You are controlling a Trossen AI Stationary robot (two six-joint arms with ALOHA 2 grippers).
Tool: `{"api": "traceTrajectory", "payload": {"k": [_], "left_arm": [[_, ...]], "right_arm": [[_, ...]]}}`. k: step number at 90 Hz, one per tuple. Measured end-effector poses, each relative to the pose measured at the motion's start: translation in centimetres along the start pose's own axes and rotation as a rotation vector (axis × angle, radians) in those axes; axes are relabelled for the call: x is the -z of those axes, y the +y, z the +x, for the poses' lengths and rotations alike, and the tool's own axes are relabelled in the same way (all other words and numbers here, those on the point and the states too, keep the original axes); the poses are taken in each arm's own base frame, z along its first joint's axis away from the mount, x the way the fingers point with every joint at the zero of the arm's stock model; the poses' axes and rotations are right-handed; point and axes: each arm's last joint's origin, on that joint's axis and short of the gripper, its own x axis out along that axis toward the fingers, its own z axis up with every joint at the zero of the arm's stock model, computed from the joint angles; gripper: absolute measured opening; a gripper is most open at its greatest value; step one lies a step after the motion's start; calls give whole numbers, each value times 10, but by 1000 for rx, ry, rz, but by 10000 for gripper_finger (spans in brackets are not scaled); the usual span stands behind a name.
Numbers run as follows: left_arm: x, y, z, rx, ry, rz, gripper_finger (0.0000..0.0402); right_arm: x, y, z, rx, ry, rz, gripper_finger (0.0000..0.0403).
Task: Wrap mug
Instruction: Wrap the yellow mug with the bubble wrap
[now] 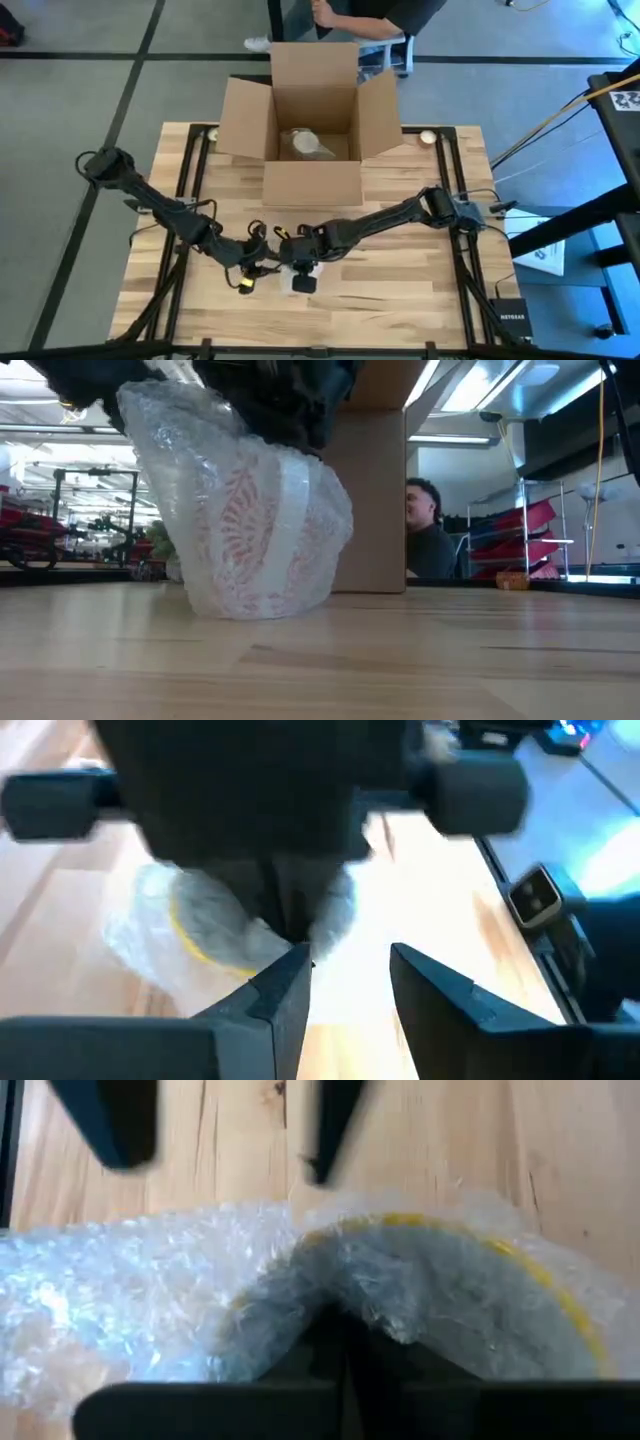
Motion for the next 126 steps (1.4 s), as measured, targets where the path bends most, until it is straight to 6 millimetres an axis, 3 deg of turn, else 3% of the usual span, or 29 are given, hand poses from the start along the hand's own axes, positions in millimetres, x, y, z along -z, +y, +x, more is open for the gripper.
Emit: {"api": "traceTrajectory", "payload": {"k": [27, 54, 72, 99, 120, 126], "left_arm": [[2, -1, -1, -8, 9, 12, 123], [0, -1, -1, -29, -16, -4, 123], [-3, 6, 5, -64, -32, -47, 123], [7, 11, 32, -135, -38, -115, 123], [9, 14, 39, -195, -56, -149, 123], [8, 14, 39, -194, -60, -156, 123]], "right_arm": [[-3, 0, -5, 23, -33, 18, 8], [-9, 3, -37, -7, -67, -10, 113], [-10, 5, -46, -26, -72, -34, 135], [-2, 1, -16, 26, -13, -35, 110], [-1, -2, -13, 110, -18, -51, 17], [-1, -2, -13, 111, -17, -65, 8]]}}
